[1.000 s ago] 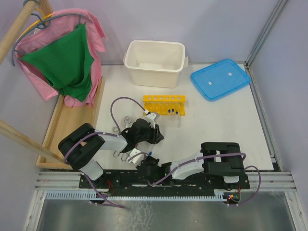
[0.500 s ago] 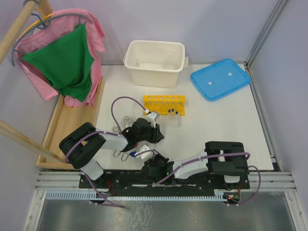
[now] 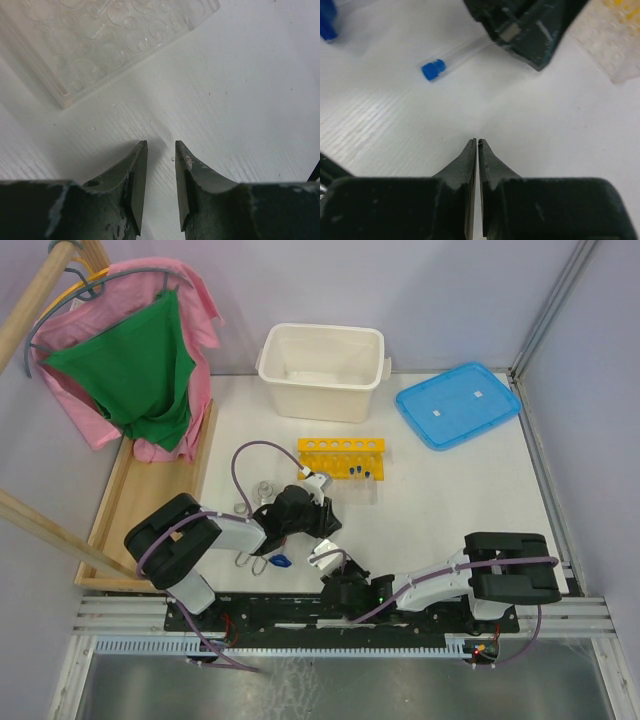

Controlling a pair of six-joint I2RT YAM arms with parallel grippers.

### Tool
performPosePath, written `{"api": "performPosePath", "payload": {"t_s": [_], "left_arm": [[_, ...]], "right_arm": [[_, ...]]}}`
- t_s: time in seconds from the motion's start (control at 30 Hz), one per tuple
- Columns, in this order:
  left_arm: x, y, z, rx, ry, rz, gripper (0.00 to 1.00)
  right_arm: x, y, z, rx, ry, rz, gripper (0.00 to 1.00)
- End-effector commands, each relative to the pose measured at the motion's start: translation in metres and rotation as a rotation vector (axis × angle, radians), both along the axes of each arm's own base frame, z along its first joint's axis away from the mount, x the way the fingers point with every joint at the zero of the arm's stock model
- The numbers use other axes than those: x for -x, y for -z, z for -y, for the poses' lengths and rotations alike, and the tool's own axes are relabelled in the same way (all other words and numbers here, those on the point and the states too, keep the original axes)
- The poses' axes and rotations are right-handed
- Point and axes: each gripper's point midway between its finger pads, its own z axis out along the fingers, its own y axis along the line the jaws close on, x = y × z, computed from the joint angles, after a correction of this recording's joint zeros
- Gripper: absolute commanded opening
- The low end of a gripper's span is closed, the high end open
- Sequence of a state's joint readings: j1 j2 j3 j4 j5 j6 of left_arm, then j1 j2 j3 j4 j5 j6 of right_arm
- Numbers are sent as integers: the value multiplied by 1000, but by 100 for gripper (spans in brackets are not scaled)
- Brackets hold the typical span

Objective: Organize the chemistry lab equipment
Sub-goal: Pick up the test tube at the center of the board.

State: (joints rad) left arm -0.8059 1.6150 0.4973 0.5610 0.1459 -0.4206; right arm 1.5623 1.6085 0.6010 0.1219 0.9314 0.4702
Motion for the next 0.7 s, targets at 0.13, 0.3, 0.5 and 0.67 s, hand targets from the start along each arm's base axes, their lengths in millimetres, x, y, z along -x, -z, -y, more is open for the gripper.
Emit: {"api": "performPosePath", "payload": {"t_s": [0.13, 0.3, 0.5, 0.67], "left_arm": [[9, 16, -3, -13, 5, -68, 36], [9, 16, -3, -16, 7, -66, 36], [11, 17, 0, -4, 23, -72, 36], [13, 18, 1, 0, 29, -82, 36]], "right_arm": [[18, -16, -73, -92, -229, -34, 11], [18, -14, -86, -76, -245, -19, 11], [11, -11, -96, -27, -228, 24, 11], [4, -8, -101, 7, -198, 59, 11]]}}
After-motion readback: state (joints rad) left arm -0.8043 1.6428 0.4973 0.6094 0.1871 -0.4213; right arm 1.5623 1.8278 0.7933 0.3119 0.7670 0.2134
